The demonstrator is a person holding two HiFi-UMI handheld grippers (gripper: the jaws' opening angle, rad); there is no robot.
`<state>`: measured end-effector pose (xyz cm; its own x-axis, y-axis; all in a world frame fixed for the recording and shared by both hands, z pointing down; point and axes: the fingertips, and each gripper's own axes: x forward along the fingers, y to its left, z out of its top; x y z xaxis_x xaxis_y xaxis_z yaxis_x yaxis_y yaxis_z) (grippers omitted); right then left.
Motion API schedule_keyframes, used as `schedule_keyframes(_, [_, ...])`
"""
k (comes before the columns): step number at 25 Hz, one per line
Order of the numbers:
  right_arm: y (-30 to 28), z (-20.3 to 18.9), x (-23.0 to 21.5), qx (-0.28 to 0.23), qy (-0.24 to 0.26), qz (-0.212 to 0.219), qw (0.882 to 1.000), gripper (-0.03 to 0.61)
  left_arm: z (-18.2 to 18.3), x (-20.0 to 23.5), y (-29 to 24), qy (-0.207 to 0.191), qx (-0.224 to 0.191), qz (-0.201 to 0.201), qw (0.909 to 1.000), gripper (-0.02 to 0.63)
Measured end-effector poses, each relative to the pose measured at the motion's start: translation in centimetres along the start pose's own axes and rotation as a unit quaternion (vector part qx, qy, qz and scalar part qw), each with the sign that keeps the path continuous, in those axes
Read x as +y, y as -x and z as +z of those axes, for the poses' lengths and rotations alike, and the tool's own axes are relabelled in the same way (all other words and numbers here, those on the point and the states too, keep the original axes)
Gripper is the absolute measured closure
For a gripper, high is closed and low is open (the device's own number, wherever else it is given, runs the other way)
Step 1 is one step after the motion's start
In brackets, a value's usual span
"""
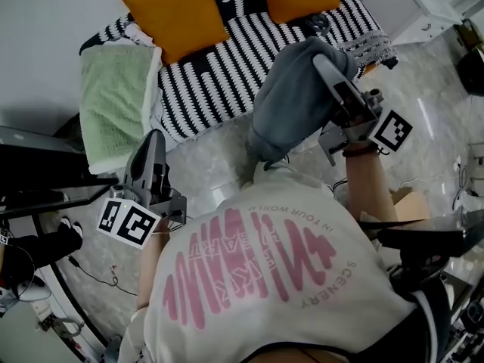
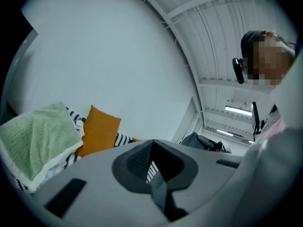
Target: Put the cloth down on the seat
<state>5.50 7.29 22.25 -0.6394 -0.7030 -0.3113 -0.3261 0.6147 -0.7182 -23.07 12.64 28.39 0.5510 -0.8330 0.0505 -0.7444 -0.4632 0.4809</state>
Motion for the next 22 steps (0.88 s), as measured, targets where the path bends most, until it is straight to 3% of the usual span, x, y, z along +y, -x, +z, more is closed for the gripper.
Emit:
schedule_keyframes(3, [-0.6, -0.2, 0.0, 0.002, 0.003, 0.002, 1.0, 0.508, 0.8, 0.2, 0.3, 0.003, -0.021, -0.009, 0.9997, 0.606])
schedule_keyframes(8, [-1.1, 0.4, -0.6, -0.001, 0.006, 0.004, 1.0, 0.508, 0.5, 1.0, -0.5, -0.019, -0.004, 0.009, 0.9998, 0.606])
schedule_keyframes(13, [-2.1, 1.9, -1.3, -0.005, 0.01, 0.015, 1.0, 0.508, 0.9, 1.3, -1.6, -0.014, -0.014, 0.013, 0.9997, 0.604])
schedule_keyframes(22, [-6.2, 4.8, -5.9, 0.012, -0.002, 0.031, 0.999, 0.508, 2.4, 2.8, -6.1, -0.025, -0.017, 0.047, 0.9985, 0.606])
